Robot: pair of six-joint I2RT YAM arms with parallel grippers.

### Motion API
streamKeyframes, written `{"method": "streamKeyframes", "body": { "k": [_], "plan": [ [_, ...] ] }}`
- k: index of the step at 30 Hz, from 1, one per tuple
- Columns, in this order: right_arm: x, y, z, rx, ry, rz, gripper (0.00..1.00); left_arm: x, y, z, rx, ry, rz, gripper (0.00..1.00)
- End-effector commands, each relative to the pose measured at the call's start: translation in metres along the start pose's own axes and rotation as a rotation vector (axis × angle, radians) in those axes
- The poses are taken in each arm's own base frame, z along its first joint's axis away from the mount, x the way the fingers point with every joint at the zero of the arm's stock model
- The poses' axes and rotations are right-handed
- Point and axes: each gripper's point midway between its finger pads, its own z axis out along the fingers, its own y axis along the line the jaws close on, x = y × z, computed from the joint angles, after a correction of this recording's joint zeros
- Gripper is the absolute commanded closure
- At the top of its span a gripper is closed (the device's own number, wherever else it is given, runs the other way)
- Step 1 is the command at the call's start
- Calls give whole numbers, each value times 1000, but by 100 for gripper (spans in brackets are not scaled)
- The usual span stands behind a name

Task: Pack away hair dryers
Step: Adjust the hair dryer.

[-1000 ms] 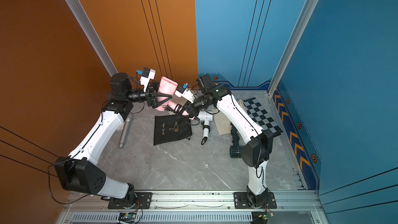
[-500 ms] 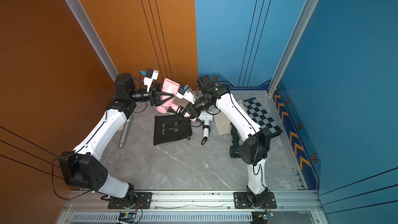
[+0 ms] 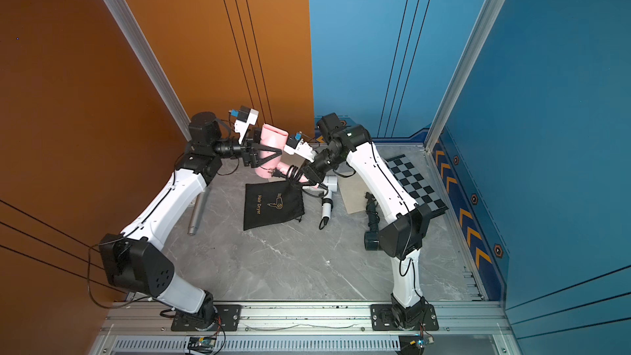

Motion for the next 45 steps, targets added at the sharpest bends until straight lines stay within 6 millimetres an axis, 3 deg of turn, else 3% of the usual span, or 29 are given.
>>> {"method": "streamKeyframes", "body": {
  "k": [1,7,12,15,19,22,26,27,32,34,43,45],
  "plan": [
    [-5,9,-13,-7,-16,-114,83,-3,-12,14,80,12,29,27],
    [0,2,-25,21,-4,-119,83,-10,-14,31,124,11,88,28],
    [1,-2,-29,23,-9,-116,83,-16,-14,33,141,7,126,30],
    [0,-2,-31,15,-18,-120,83,-13,-12,34,143,9,126,37],
    [-3,-6,-30,16,-28,-115,82,-10,-7,33,114,9,122,53],
    [-7,-11,-30,17,-39,-102,68,-13,-6,31,86,3,131,57],
    [-13,-18,-30,27,-59,-86,60,-20,-6,25,55,-6,139,61],
    [-15,-19,-30,27,-67,-82,52,-22,-5,24,45,-9,141,63],
    [-22,-22,-34,29,-103,-77,43,-27,-3,19,19,-17,146,66],
    [-25,-25,-37,31,-123,-69,46,-28,-2,17,14,-18,139,66],
    [-27,-23,-36,2,-140,-66,78,-29,2,16,1,-20,125,57],
    [-23,-32,-26,-11,-125,-45,82,-29,2,16,3,-20,121,56]
  ]
}}
